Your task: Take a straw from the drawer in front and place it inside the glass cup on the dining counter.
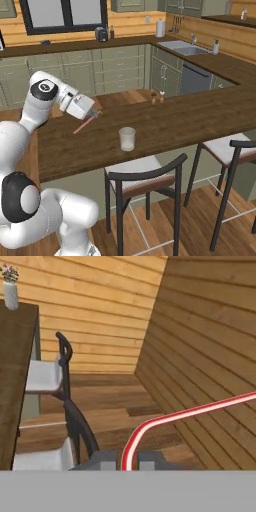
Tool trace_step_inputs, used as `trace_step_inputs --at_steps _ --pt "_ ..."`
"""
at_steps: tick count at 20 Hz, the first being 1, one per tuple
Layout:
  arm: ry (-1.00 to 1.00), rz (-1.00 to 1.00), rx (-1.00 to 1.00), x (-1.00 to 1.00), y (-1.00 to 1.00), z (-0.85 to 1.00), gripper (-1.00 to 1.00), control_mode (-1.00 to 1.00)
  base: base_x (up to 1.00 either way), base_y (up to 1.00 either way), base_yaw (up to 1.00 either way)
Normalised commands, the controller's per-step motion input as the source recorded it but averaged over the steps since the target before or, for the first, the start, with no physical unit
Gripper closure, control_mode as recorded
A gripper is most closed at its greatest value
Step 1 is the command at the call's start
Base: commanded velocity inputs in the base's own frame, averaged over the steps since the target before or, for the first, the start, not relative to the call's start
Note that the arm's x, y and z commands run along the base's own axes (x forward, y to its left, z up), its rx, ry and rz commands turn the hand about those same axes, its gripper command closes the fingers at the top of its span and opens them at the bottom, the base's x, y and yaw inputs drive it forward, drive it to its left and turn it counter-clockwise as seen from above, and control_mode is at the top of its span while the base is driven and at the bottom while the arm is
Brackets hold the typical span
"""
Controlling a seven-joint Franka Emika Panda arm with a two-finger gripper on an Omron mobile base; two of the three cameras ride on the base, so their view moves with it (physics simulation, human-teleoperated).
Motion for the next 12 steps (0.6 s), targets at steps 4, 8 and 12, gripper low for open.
trace_step_inputs --at_steps 4,8,12 --pt "0.00 0.00 -0.43 0.28 -0.05 0.00 1.00 -1.00 0.00 0.00 0.00" --pt "-0.05 0.00 -0.26 0.29 0.00 0.00 1.00 -1.00 0.00 0.00 0.00" --pt "-0.50 0.00 0.00 0.24 -0.06 0.00 1.00 -1.00 0.00 0.00 0.00"
